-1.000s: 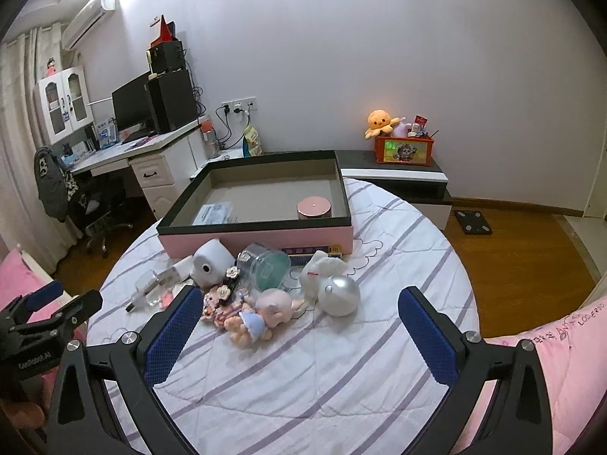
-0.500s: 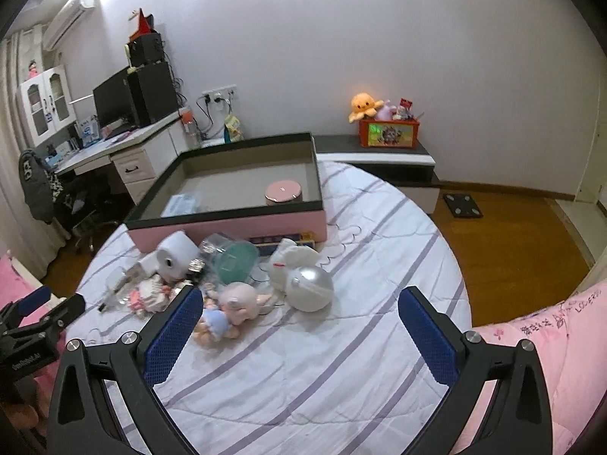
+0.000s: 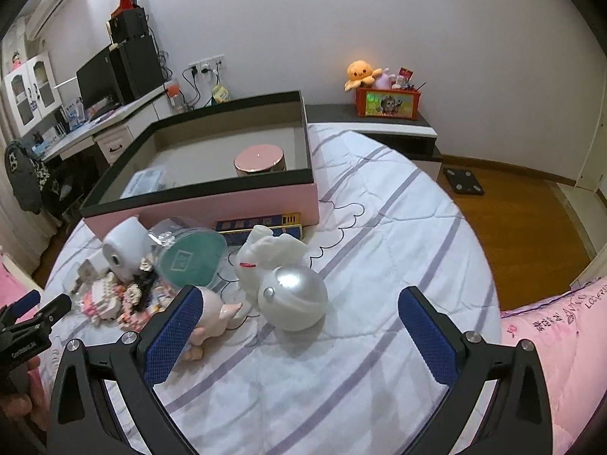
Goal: Organize rigid objects
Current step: 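Grasp the clear glass bottle with the left tool while the right tool grasps the white rabbit figure, then carry the glass bottle and rabbit figure into the pink box and release both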
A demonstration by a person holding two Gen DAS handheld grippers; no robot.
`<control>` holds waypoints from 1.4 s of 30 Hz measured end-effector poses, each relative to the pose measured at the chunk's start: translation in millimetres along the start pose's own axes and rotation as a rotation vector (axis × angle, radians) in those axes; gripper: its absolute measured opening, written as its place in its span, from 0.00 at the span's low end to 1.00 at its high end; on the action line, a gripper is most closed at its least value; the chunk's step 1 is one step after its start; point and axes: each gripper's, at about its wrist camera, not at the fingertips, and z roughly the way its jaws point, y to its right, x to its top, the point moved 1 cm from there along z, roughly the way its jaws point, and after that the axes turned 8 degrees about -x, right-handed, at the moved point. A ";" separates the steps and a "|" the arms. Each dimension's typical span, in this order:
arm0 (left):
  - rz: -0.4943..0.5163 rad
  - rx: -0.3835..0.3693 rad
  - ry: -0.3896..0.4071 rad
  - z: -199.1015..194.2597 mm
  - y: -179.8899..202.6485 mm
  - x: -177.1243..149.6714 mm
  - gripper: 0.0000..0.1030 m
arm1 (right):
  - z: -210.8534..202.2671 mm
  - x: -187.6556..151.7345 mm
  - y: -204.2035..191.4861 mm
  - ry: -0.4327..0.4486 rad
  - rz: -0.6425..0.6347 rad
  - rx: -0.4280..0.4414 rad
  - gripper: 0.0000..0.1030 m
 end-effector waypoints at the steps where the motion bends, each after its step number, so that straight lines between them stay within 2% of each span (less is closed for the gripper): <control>1: 0.008 0.002 -0.014 5.3 0.0 0.1 1.00 | 4.0 0.9 -0.5 -0.007 0.000 0.001 1.00; 4: 0.022 -0.005 -0.059 19.1 1.0 0.6 1.00 | 17.2 3.8 -1.5 -0.026 -0.003 0.002 1.00; 9: 0.067 0.016 -0.072 30.5 5.2 11.7 0.99 | 38.1 5.4 -2.4 -0.060 -0.019 0.016 1.00; 11: 0.063 -0.016 -0.078 34.5 4.1 15.5 0.89 | 46.3 6.1 -3.0 -0.074 -0.021 0.025 0.99; 12: 0.064 -0.028 -0.077 35.2 4.0 16.5 0.86 | 49.6 6.1 -3.1 -0.081 -0.022 0.029 0.95; 14: 0.077 -0.040 -0.066 34.1 6.8 17.1 0.69 | 53.3 5.5 -3.5 -0.086 -0.026 0.033 0.90; 15: 0.084 -0.047 -0.062 33.6 7.8 18.0 0.64 | 53.5 5.1 -4.9 -0.085 -0.037 0.034 0.82; 16: 0.087 -0.052 -0.058 32.7 8.7 18.1 0.53 | 52.1 4.8 -6.1 -0.079 -0.046 0.042 0.76; 17: 0.087 -0.060 -0.054 31.5 9.5 18.2 0.49 | 50.2 4.5 -7.4 -0.075 -0.055 0.043 0.65; 18: 0.076 -0.068 -0.051 30.4 8.6 18.4 0.49 | 48.6 3.9 -8.5 -0.072 -0.064 0.039 0.56; 20: 0.051 -0.086 -0.044 28.0 5.4 18.5 0.49 | 45.8 2.8 -8.9 -0.069 -0.067 0.046 0.49; 24: 0.019 -0.099 -0.032 20.1 2.1 13.9 0.49 | 38.4 -0.2 -5.4 -0.060 -0.054 0.058 0.49; 33: 0.019 -0.123 -0.003 2.4 10.7 12.5 0.49 | 15.7 4.9 0.1 -0.029 -0.040 0.086 0.49; 37: 0.029 -0.136 0.029 -10.8 17.2 22.9 0.49 | 3.1 14.3 -1.0 0.001 -0.039 0.108 0.49; 42: 0.050 -0.147 0.090 -25.2 28.0 53.7 0.49 | -11.1 40.8 -12.5 0.061 -0.066 0.142 0.49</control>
